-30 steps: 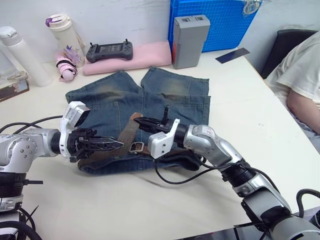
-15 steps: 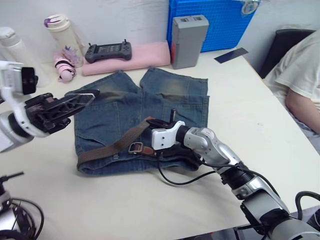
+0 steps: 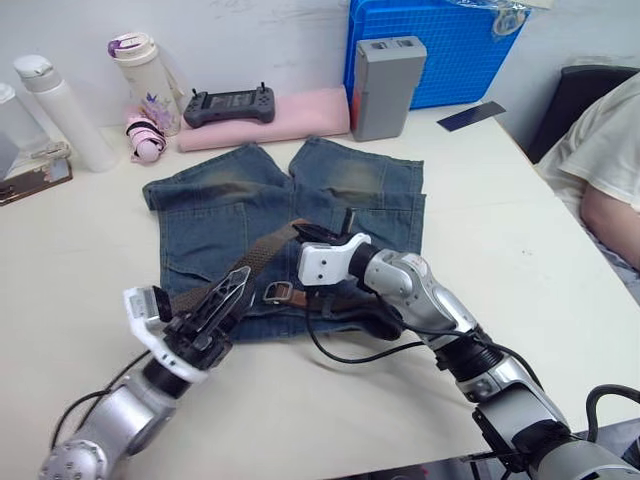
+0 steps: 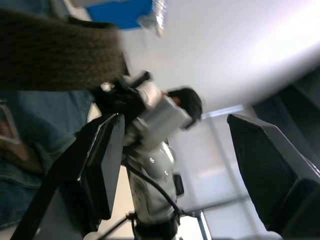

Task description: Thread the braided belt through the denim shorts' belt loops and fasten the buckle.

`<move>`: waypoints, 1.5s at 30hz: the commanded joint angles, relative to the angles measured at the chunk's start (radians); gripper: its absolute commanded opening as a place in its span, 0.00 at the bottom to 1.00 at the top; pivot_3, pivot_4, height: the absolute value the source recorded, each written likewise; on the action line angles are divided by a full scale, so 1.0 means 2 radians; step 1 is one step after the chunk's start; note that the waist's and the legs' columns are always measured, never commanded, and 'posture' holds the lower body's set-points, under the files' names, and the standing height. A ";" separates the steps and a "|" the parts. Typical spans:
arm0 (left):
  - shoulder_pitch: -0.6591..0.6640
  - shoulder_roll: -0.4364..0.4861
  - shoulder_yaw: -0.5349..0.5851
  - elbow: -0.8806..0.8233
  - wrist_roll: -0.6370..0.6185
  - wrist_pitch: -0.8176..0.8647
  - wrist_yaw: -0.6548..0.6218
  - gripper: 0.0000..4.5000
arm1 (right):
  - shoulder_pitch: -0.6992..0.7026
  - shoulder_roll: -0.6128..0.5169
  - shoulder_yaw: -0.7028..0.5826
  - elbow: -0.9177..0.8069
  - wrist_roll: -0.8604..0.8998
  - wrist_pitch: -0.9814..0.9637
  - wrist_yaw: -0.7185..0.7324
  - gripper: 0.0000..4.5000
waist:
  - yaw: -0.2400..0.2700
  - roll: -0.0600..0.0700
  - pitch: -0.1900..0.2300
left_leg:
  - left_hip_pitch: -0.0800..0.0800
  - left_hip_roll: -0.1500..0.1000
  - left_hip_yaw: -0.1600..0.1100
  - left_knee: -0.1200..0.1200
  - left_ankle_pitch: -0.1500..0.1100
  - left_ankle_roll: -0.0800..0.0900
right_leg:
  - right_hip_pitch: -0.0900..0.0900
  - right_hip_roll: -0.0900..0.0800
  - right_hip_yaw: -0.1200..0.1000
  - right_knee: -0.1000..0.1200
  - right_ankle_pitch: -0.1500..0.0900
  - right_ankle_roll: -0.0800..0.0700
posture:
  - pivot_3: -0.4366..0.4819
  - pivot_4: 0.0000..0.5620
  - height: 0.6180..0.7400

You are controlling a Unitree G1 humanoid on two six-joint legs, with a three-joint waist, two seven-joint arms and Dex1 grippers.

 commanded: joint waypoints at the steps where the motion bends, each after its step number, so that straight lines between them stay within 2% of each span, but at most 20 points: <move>1: -0.001 -0.024 -0.028 -0.033 -0.007 -0.025 0.053 0.80 | 0.000 0.007 -0.013 -0.032 -0.001 0.003 -0.012 0.00 | 0.000 0.000 0.000 | 0.000 0.000 0.000 0.000 0.000 0.000 | 0.000 0.000 0.000 0.000 0.000 0.000 | 0.48 0.27 0.75; 5: -0.020 -0.075 -0.032 -0.031 -0.007 -0.050 0.096 0.80 | 0.001 0.009 -0.011 -0.038 -0.001 0.003 -0.014 0.00 | 0.001 0.000 0.000 | 0.000 0.000 0.001 0.000 0.000 0.000 | 0.000 0.001 0.000 -0.001 0.000 0.000 | 0.48 0.27 0.75; 9: -0.049 -0.103 -0.001 0.001 -0.007 -0.052 0.105 0.80 | 0.003 0.010 -0.007 -0.041 -0.002 0.004 -0.012 0.00 | 0.000 0.000 0.000 | 0.000 0.001 0.002 0.000 0.000 0.000 | 0.000 0.001 0.001 0.000 0.000 0.000 | 0.48 0.27 0.75; 21: -0.062 -0.126 0.035 0.037 -0.007 -0.003 0.092 0.80 | 0.004 0.011 -0.004 -0.041 -0.003 0.005 -0.007 0.00 | 0.000 -0.001 0.000 | 0.001 0.001 0.002 -0.001 0.000 0.000 | 0.000 0.002 0.002 0.000 0.000 0.000 | 0.48 0.27 0.75; 23: -0.066 -0.129 0.038 0.039 -0.007 0.002 0.086 0.68 | 0.004 0.012 -0.004 -0.040 -0.003 0.004 -0.008 0.00 | 0.001 -0.001 0.000 | 0.001 0.001 0.002 -0.001 0.000 0.000 | 0.000 0.002 0.002 0.000 0.000 0.000 | 0.48 0.27 0.75; 24: -0.068 -0.130 0.039 0.038 -0.007 0.005 0.084 0.66 | 0.005 0.012 -0.004 -0.040 -0.004 0.004 -0.008 0.00 | 0.001 -0.001 0.000 | 0.001 0.001 0.002 -0.001 0.000 0.000 | 0.000 0.002 0.002 0.000 0.000 0.000 | 0.48 0.27 0.75; 31: -0.093 -0.133 0.041 0.027 -0.007 0.000 0.099 0.01 | 0.005 0.014 -0.002 -0.040 -0.005 0.003 -0.008 0.00 | 0.001 -0.001 0.000 | 0.001 0.001 0.002 -0.001 0.000 0.000 | 0.000 0.002 0.002 -0.001 0.000 0.000 | 0.48 0.27 0.75; 39: -0.111 -0.126 0.044 0.027 -0.007 -0.009 0.117 0.01 | 0.011 0.013 0.002 -0.042 -0.005 0.002 -0.003 0.00 | 0.001 -0.001 0.000 | 0.001 0.001 0.002 -0.001 0.000 0.000 | 0.000 0.002 0.002 -0.001 0.000 0.000 | 0.48 0.27 0.75; 41: -0.123 -0.128 0.049 0.024 -0.007 -0.022 0.126 0.00 | 0.014 0.014 -0.002 -0.045 0.007 0.001 0.002 0.19 | 0.001 -0.001 0.000 | 0.001 0.001 0.002 -0.001 0.000 0.000 | 0.000 0.002 0.002 -0.001 0.000 0.000 | 0.48 0.27 0.75; 42: -0.127 -0.129 0.051 0.021 -0.007 -0.028 0.130 0.00 | 0.016 0.014 -0.003 -0.047 0.011 0.003 0.007 0.25 | 0.001 -0.001 0.000 | 0.001 0.001 0.002 -0.001 0.000 0.000 | 0.000 0.002 0.002 -0.001 0.000 0.000 | 0.48 0.27 0.75; 45: -0.131 -0.133 0.053 0.009 -0.007 -0.045 0.146 0.00 | 0.024 0.008 -0.006 -0.054 0.020 0.009 0.022 0.55 | 0.001 -0.001 0.000 | 0.001 0.001 0.002 -0.001 0.000 0.000 | 0.000 0.002 0.002 -0.001 0.000 0.000 | 0.48 0.27 0.75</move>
